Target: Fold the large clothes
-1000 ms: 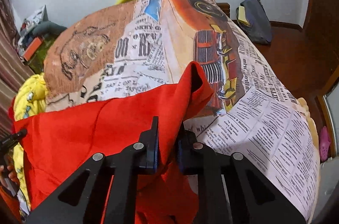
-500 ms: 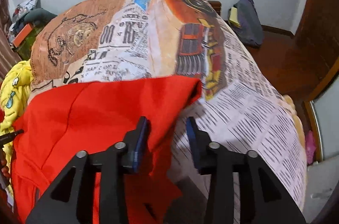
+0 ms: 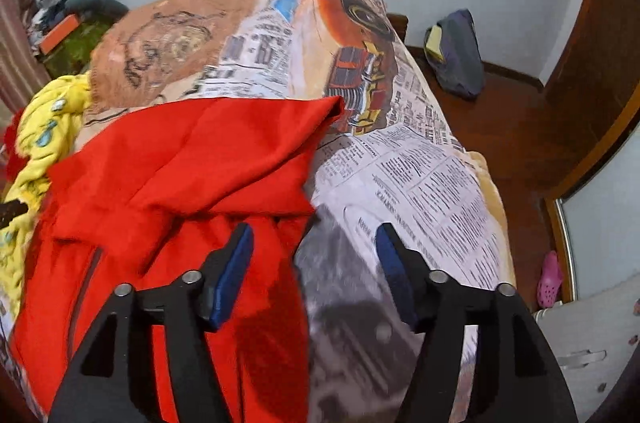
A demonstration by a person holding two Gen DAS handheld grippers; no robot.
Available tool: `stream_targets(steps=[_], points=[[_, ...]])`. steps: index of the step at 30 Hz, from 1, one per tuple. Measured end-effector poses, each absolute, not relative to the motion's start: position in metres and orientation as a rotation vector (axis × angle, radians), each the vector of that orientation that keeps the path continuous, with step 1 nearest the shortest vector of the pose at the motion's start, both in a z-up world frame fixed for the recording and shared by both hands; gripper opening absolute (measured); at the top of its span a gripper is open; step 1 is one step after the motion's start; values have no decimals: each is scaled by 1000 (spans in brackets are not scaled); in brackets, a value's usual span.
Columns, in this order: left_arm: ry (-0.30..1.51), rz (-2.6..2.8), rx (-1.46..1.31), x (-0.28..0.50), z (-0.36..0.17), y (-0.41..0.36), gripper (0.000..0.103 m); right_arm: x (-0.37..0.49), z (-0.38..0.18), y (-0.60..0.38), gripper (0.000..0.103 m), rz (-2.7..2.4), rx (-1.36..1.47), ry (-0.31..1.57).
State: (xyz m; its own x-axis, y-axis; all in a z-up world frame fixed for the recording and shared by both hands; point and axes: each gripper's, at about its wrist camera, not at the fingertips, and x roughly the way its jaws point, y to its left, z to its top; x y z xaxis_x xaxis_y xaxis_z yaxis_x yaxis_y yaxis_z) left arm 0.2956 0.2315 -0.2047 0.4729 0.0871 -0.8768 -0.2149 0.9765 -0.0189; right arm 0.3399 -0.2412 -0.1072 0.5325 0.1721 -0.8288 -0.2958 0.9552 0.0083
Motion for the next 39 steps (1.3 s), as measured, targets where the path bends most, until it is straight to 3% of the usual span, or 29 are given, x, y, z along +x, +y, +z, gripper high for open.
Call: stream_targets(steps=[5,25,36,37,39], points=[[1027,177,-139,259,-184,225,58,304,-102,-245,78,313,-98,944],[1303,4,-490,151,-273,231,60,220,-175,-285,78,320,13,1179],[1315,-87,-364,127,-269,181,60,206,-177,-274,78,391,24,1160],[1305,-81,-349,126,-268,178,59,206,-177,-273,73,399,31,1155],[1287,-87,-343,125,-268,172,38,207,-178,-270,60,417,46,1154]])
